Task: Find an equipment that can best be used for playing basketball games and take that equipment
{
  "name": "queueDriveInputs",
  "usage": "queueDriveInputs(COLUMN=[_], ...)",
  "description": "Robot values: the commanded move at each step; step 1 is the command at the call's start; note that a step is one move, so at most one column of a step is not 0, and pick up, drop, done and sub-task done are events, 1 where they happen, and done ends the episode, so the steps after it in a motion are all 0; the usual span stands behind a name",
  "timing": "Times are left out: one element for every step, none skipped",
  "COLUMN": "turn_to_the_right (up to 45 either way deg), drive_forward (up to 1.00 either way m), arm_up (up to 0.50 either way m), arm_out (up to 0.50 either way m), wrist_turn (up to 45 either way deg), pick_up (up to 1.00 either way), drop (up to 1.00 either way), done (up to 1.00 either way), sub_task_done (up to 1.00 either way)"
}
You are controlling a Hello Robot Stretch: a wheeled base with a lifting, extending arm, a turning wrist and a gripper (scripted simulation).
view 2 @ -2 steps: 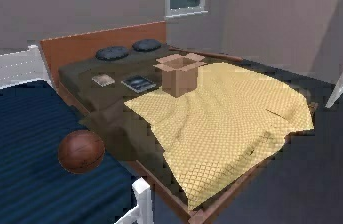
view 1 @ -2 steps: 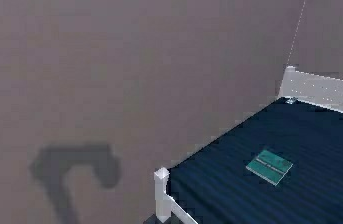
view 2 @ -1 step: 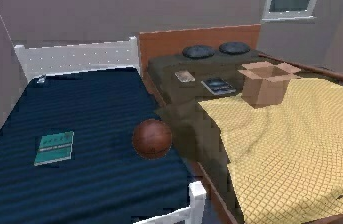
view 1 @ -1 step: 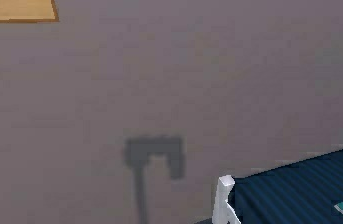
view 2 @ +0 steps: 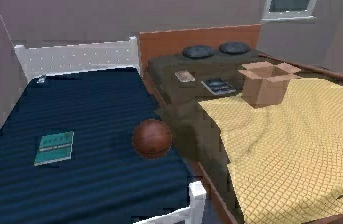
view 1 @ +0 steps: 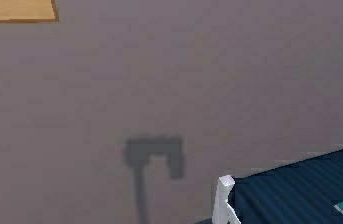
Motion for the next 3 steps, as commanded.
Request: queueDriveInputs(turn_to_the_right=[0.0, 0.0, 0.0], drive_forward=[0.0, 0.0, 0.0], arm_up=[0.22, 0.0, 0.0], arm_out=[0.0, 0.5, 0.0], wrist_turn=[0.0, 0.0, 45.0], pick_up=[0.0, 0.0, 0.0], drop=[0.0, 0.0, 0.0], done=[0.0, 0.0, 0.0], sub_task_done=[0.0, 0.0, 0.0])
